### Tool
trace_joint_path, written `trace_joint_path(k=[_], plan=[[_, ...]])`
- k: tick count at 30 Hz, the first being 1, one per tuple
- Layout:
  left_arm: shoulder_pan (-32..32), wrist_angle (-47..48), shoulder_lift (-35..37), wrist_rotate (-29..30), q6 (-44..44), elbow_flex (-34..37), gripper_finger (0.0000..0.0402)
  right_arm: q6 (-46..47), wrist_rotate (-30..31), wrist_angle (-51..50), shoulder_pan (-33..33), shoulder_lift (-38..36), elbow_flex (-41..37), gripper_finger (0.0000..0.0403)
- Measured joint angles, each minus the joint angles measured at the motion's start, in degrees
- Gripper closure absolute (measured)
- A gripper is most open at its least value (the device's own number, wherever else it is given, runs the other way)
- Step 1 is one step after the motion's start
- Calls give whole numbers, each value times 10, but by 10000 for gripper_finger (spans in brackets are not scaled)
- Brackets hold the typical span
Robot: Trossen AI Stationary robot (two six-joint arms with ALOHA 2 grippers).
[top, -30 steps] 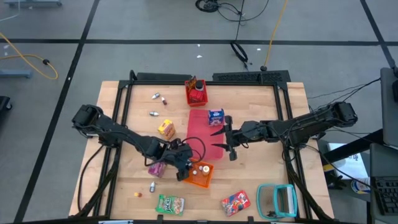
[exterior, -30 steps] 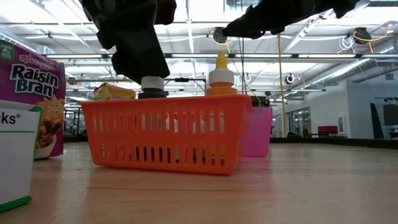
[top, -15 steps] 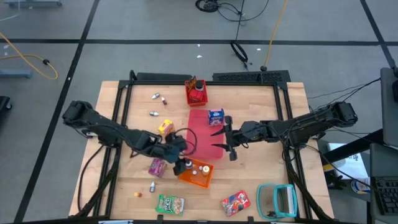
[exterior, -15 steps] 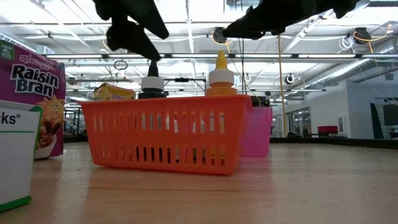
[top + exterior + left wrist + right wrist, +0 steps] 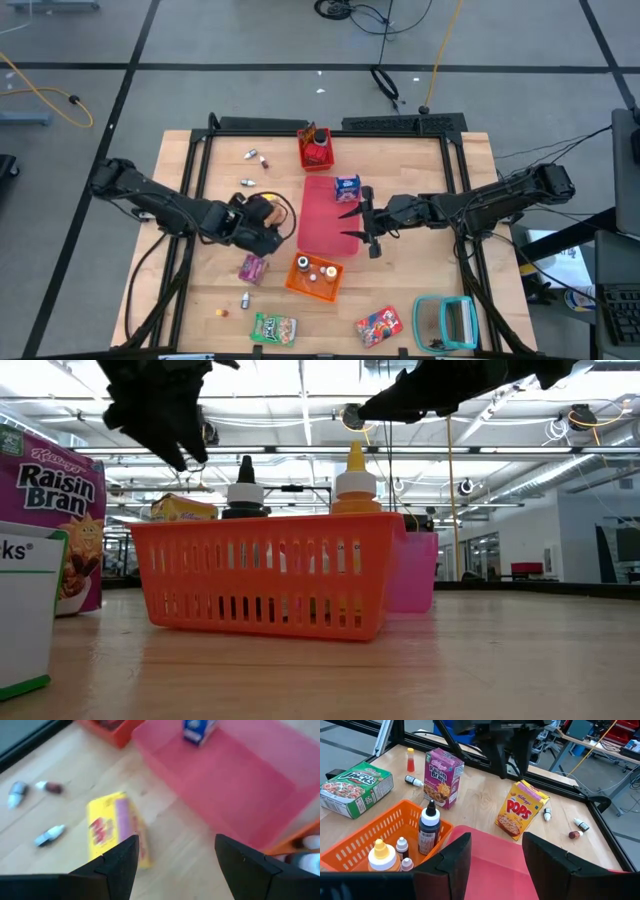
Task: Pick & Place Kitchen Items
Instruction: Put the yellow cereal box into the pink bin
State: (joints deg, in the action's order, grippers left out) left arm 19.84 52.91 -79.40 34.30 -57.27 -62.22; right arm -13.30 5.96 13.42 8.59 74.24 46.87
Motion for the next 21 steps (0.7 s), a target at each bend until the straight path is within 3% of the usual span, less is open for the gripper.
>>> trace_joint_path(k=[9, 21], plan=[[-18, 100, -2, 7, -77, 0, 142, -5, 0, 0, 0, 0, 0, 235], [-54, 108, -8, 7, -69, 0, 142, -5, 0, 0, 0, 0, 0, 236]])
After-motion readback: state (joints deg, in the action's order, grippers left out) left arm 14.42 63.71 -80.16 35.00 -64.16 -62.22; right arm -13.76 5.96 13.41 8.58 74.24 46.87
